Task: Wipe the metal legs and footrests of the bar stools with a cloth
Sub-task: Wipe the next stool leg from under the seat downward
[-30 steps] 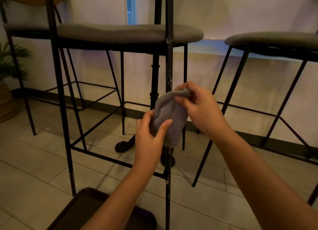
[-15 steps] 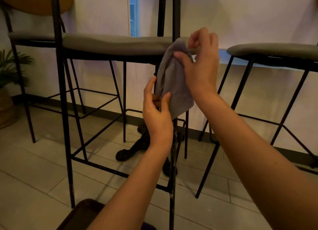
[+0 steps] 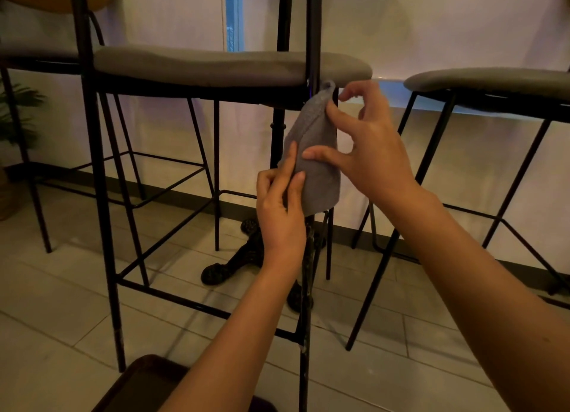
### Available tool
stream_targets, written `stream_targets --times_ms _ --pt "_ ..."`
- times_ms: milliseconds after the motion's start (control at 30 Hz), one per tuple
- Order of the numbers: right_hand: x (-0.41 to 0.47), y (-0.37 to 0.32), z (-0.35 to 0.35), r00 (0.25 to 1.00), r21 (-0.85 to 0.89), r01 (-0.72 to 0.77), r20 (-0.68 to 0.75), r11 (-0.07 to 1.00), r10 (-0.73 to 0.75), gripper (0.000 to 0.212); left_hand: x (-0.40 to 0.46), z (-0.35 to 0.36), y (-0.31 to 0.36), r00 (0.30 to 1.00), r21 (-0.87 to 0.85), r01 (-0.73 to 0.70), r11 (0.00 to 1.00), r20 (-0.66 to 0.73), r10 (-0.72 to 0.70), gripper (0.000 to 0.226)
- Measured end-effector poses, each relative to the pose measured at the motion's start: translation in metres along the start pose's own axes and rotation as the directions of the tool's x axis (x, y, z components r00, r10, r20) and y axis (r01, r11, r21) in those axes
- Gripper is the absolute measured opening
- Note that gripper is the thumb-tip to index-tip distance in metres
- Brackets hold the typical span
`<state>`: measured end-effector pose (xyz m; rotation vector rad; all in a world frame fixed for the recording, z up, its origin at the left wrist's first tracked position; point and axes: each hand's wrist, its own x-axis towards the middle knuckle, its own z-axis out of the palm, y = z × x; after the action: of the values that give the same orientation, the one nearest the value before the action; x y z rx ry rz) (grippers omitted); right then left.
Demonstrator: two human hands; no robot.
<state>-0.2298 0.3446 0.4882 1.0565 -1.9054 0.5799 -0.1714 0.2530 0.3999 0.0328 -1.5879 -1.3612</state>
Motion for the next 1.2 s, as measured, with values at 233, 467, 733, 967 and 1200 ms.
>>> stream_targets --times_ms 233,467,733,967,1200 --pt "-0.006 -0.021 0.016 0.99 0.178 -0.069 -0.107 0.982 0.089 0.054 0.0 0.002 -0.009 1.0 -0.032 -0.015 0.999 0.021 0.016 0.043" --pt "-0.004 -0.032 0.024 0.974 0.143 -0.041 -0.216 0.989 0.072 0.051 0.041 -0.018 0.009 0.927 0.314 -0.279 0.907 -0.158 0.34 0.045" --pt "-0.001 -0.027 0.025 0.981 0.142 -0.042 -0.18 0.989 0.067 0.055 0.11 -0.012 0.053 0.829 0.345 -0.556 0.756 0.171 0.532 0.045" --pt "0.001 -0.028 0.027 0.979 0.167 -0.049 -0.186 0.985 0.08 0.058 0.119 -0.008 0.049 0.803 0.424 -0.592 0.685 0.237 0.547 0.038" --pt "0.001 -0.028 0.025 0.982 0.159 -0.054 -0.172 0.986 0.081 0.061 0.12 -0.006 0.048 0.797 0.422 -0.597 0.682 0.214 0.565 0.037"
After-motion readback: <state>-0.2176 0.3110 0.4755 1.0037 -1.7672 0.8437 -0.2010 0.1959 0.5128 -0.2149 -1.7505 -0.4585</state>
